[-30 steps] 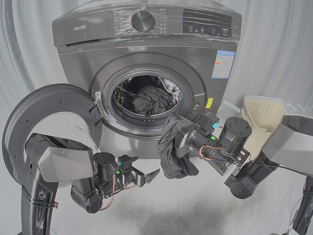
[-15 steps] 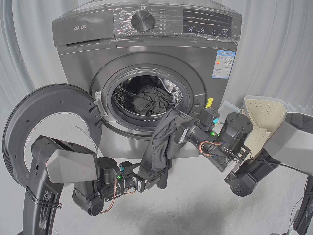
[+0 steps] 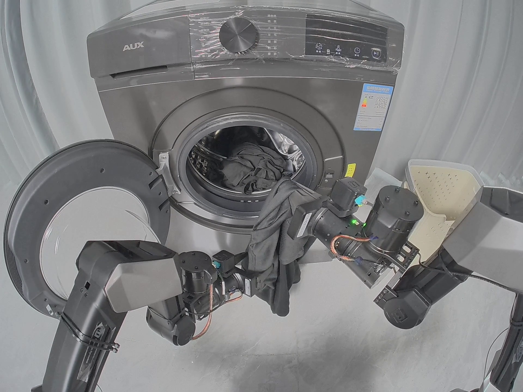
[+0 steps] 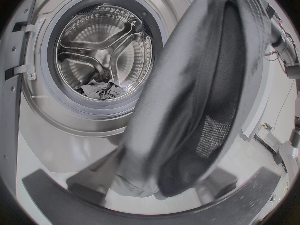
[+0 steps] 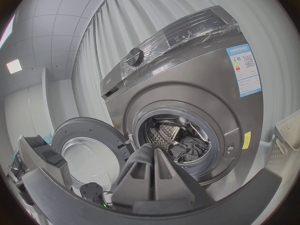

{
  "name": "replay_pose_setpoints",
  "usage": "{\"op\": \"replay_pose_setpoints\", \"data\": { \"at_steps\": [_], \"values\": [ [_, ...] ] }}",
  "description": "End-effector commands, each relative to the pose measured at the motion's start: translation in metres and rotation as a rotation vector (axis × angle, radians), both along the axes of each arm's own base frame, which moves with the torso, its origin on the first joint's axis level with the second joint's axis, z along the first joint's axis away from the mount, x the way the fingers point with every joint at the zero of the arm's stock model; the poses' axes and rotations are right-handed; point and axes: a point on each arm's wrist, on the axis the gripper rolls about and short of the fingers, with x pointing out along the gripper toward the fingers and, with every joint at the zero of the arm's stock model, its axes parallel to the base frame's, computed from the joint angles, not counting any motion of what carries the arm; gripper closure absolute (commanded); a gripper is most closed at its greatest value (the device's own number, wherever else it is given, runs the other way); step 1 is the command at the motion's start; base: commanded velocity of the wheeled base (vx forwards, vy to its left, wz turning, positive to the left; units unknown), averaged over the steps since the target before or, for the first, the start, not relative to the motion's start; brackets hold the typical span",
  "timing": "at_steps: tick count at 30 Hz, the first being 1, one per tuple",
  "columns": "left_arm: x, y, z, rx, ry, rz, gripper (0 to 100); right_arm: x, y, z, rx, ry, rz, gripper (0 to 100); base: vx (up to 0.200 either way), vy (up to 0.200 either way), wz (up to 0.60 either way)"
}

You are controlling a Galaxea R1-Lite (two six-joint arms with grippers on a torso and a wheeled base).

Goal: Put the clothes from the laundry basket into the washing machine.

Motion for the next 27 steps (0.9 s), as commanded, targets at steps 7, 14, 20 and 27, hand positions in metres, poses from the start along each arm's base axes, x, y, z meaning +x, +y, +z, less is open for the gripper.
{"op": "replay_pose_setpoints", "data": {
  "at_steps": [7,14,20,27],
  "values": [
    [-0.005,0.008,0.002,0.011,0.014,0.026,100,0.005,-0.014,0.0,-0.005,0.007,-0.035,100,0.0,0.0,0.0],
    [-0.024,0.033,0.06,-0.012,-0.028,0.059,100,0.009,-0.029,-0.009,-0.024,0.038,-0.073,100,0.0,0.0,0.0],
    [-0.063,0.072,0.137,-0.064,-0.128,0.073,100,-0.009,-0.055,-0.03,-0.069,0.134,-0.087,100,0.0,0.0,0.0],
    [-0.099,0.098,0.183,-0.108,-0.225,0.053,100,-0.031,-0.082,-0.014,-0.02,0.129,-0.05,100,0.0,0.0,0.0]
  ]
}}
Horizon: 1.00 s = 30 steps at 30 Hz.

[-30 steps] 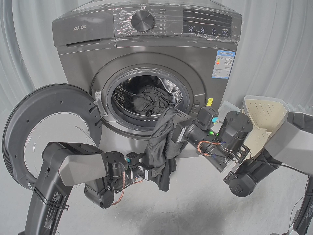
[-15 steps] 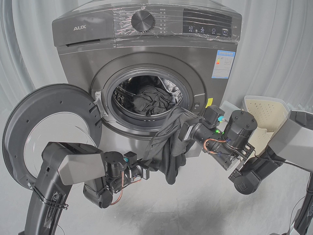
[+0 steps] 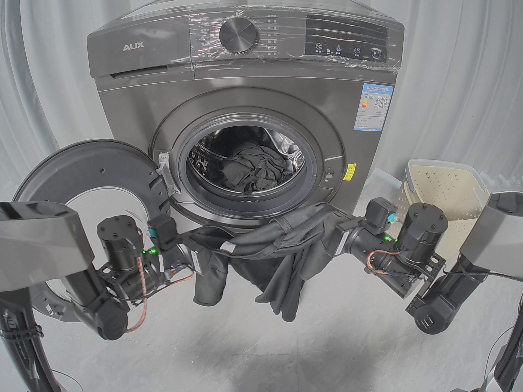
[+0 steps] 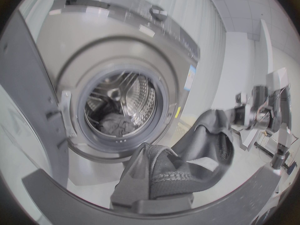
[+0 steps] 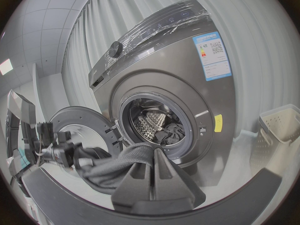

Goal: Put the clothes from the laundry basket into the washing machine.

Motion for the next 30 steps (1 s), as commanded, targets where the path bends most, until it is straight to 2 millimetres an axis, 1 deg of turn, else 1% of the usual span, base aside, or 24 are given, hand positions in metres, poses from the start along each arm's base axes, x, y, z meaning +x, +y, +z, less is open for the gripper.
{"op": "replay_pose_setpoints", "data": {
  "at_steps": [1,2,3,4,8,15,23,30],
  "values": [
    [-0.038,0.031,0.065,-0.067,-0.158,0.006,100,-0.026,-0.031,0.014,0.047,0.022,0.023,100,0.0,0.0,0.0],
    [-0.038,0.032,0.071,-0.079,-0.18,0.009,100,-0.028,-0.032,0.015,0.054,0.028,0.026,100,0.0,0.0,0.0],
    [-0.039,0.033,0.073,-0.082,-0.184,0.009,100,-0.029,-0.032,0.015,0.055,0.029,0.027,100,0.0,0.0,0.0],
    [-0.038,0.033,0.081,-0.093,-0.217,0.012,100,-0.031,-0.034,0.015,0.056,0.033,0.025,100,0.0,0.0,0.0],
    [-0.04,0.037,0.096,-0.112,-0.271,0.028,100,-0.032,-0.035,0.018,0.062,0.028,0.016,100,0.0,0.0,0.0],
    [-0.052,0.041,0.113,-0.134,-0.329,0.024,100,-0.03,-0.034,0.019,0.067,0.021,0.012,100,0.0,0.0,0.0],
    [-0.054,0.04,0.115,-0.136,-0.333,0.02,100,-0.03,-0.032,0.021,0.072,0.012,0.017,100,0.0,0.0,0.0],
    [-0.054,0.04,0.115,-0.136,-0.333,0.021,100,-0.029,-0.03,0.028,0.088,-0.012,0.021,100,0.0,0.0,0.0]
  ]
}}
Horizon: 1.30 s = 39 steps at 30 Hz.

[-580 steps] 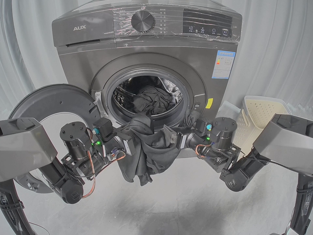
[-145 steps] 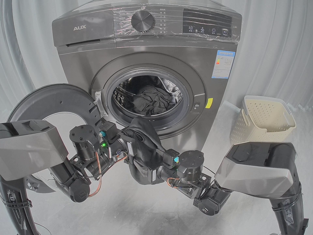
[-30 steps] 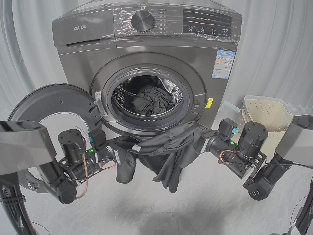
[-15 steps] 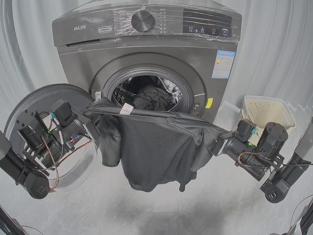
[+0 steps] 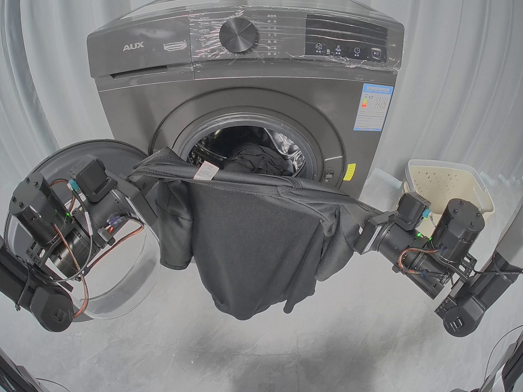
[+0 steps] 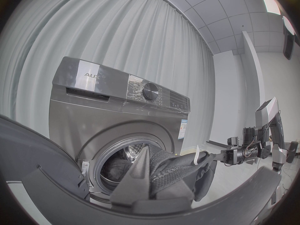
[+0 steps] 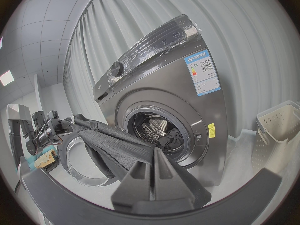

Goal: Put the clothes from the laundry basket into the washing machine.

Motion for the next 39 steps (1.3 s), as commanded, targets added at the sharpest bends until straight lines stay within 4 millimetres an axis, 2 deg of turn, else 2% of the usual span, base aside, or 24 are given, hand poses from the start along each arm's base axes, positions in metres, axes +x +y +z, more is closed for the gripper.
{"op": "replay_pose_setpoints", "data": {
  "at_steps": [1,18,22,25,26,30,36,39],
  "values": [
    [-0.001,0.0,0.001,-0.002,-0.003,0.0,100,0.0,0.001,0.003,0.009,-0.012,0.002,100,0.0,0.0,0.0],
    [0.0,-0.001,-0.002,0.002,0.007,-0.006,100,0.002,0.004,0.007,0.019,-0.027,0.005,100,0.0,0.0,0.0],
    [0.005,-0.013,-0.004,0.0,0.013,-0.034,100,-0.001,0.006,0.0,0.007,-0.002,0.019,100,0.0,0.0,0.0],
    [0.01,-0.026,-0.003,-0.009,0.004,-0.062,100,-0.019,0.023,-0.011,-0.015,0.04,0.101,100,0.0,0.0,0.0],
    [0.012,-0.03,-0.004,-0.015,0.008,-0.072,100,-0.022,0.027,-0.014,-0.022,0.054,0.118,0,0.0,0.0,0.0],
    [0.012,-0.045,-0.009,-0.031,0.039,-0.112,100,-0.023,0.034,-0.031,-0.049,0.113,0.141,0,0.0,0.0,0.0],
    [0.03,-0.055,-0.009,-0.044,0.024,-0.105,100,-0.032,0.04,-0.082,-0.179,0.264,0.176,0,0.0,0.0,0.0],
    [0.035,-0.057,-0.006,-0.053,0.011,-0.096,100,-0.034,0.044,-0.09,-0.199,0.286,0.194,0,0.0,0.0,0.0]
  ]
}}
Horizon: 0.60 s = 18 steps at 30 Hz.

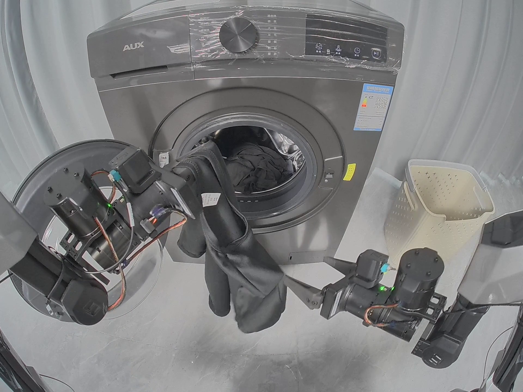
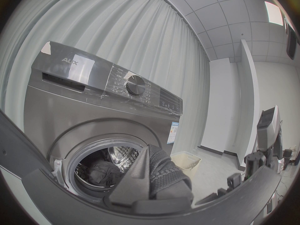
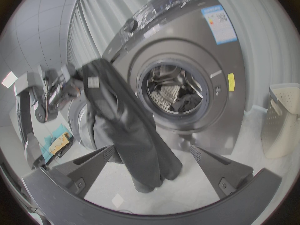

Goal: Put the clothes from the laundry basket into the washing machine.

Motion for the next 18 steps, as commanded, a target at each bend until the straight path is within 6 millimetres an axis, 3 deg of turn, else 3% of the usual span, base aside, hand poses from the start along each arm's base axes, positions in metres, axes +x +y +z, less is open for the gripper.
{"op": "replay_pose_setpoints", "data": {
  "at_steps": [1,14,18],
  "values": [
    [0.013,-0.008,-0.004,-0.002,0.003,0.003,100,-0.004,0.007,-0.031,-0.075,0.08,0.03,0,0.0,0.0,0.0],
    [0.009,-0.013,-0.002,-0.007,-0.005,-0.017,100,0.016,0.037,-0.053,-0.074,0.063,0.07,0,0.0,0.0,0.0],
    [0.007,-0.019,0.001,-0.011,-0.015,-0.033,100,0.036,0.054,-0.06,-0.074,-0.007,0.08,0,0.0,0.0,0.0]
  ]
}}
